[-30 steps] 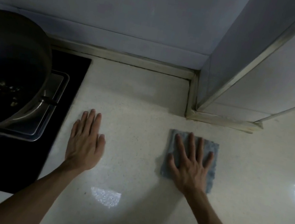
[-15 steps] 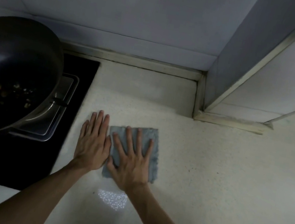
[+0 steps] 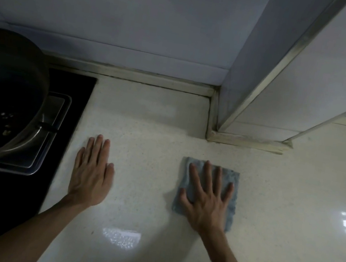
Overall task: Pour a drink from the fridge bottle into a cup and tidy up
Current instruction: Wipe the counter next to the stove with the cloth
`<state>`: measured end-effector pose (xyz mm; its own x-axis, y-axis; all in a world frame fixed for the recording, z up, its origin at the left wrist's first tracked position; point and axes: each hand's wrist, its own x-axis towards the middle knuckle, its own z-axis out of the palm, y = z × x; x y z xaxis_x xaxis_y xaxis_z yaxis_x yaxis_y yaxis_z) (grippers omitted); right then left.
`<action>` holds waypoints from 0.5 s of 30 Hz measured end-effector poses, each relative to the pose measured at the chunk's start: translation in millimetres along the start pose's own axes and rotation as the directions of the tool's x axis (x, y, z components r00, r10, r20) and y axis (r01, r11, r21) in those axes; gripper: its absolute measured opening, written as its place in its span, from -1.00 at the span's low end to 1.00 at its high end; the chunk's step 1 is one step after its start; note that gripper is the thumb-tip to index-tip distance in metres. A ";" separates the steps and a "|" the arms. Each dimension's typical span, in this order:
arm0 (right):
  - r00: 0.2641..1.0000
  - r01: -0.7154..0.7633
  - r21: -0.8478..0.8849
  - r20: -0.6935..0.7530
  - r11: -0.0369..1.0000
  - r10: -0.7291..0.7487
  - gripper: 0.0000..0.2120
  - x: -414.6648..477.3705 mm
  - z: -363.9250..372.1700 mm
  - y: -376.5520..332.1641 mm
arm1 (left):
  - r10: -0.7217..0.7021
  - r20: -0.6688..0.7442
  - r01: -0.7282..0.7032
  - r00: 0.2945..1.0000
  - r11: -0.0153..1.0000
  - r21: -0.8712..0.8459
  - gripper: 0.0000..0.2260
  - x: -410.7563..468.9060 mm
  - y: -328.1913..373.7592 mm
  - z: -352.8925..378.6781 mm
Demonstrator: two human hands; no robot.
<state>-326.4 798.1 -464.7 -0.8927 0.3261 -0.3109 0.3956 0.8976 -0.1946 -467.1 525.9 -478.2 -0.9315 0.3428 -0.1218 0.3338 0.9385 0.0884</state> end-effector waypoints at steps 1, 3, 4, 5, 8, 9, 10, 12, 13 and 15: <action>1.000 -0.018 0.017 0.003 1.000 0.018 -0.26 11.3 -2.8 -7.9 | -0.001 0.000 0.001 1.000 1.000 -0.002 -0.39 0.1 0.7 -0.1; 1.000 -0.020 0.030 0.015 0.999 0.019 -0.26 34.8 -5.6 -32.6 | 0.000 -0.005 0.000 1.000 1.000 0.003 -0.39 0.3 0.9 -0.3; 1.000 0.007 0.019 0.022 1.000 -0.008 -0.25 45.2 -6.0 -47.5 | 0.001 -0.010 -0.001 1.000 1.000 0.008 -0.40 0.3 0.5 -0.5; 0.998 0.045 0.004 0.032 0.999 -0.045 -0.25 52.7 -6.4 -63.0 | 0.004 -0.011 -0.004 1.000 1.000 0.009 -0.40 -0.2 0.0 -0.8; 0.990 0.132 -0.009 0.052 0.991 -0.132 -0.26 58.2 -0.4 -101.4 | 0.011 -0.019 -0.011 1.000 1.000 -0.004 -0.41 -0.6 -0.9 -1.2; 0.986 0.155 -0.011 0.057 0.988 -0.154 -0.26 53.7 3.6 -110.7 | 0.012 -0.021 -0.012 1.000 1.000 -0.007 -0.41 -0.7 -1.2 -1.3; 0.982 0.179 -0.010 0.059 0.984 -0.178 -0.26 46.6 9.9 -117.8 | 0.013 -0.018 -0.013 1.000 1.000 -0.006 -0.41 -0.7 -1.6 -1.4; 0.974 0.221 0.000 0.039 0.975 -0.221 -0.27 26.0 25.1 -126.0 | 0.016 -0.016 -0.016 1.000 1.000 0.002 -0.41 -0.6 -2.2 -0.4; 0.972 0.232 0.011 0.024 0.973 -0.233 -0.27 13.8 31.6 -127.7 | 0.014 -0.017 -0.014 1.000 1.000 0.002 -0.40 -0.4 -2.8 0.6; 0.966 0.257 0.020 0.001 0.966 -0.257 -0.30 -6.8 40.8 -123.9 | 0.009 -0.014 -0.009 1.000 1.000 -0.001 -0.40 -0.3 -3.6 1.7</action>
<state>-360.6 672.6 -476.4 -0.9643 0.0839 -0.2511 0.1569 0.9451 -0.2868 -467.7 522.5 -480.1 -0.9304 0.3507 -0.1068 0.3422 0.9353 0.0907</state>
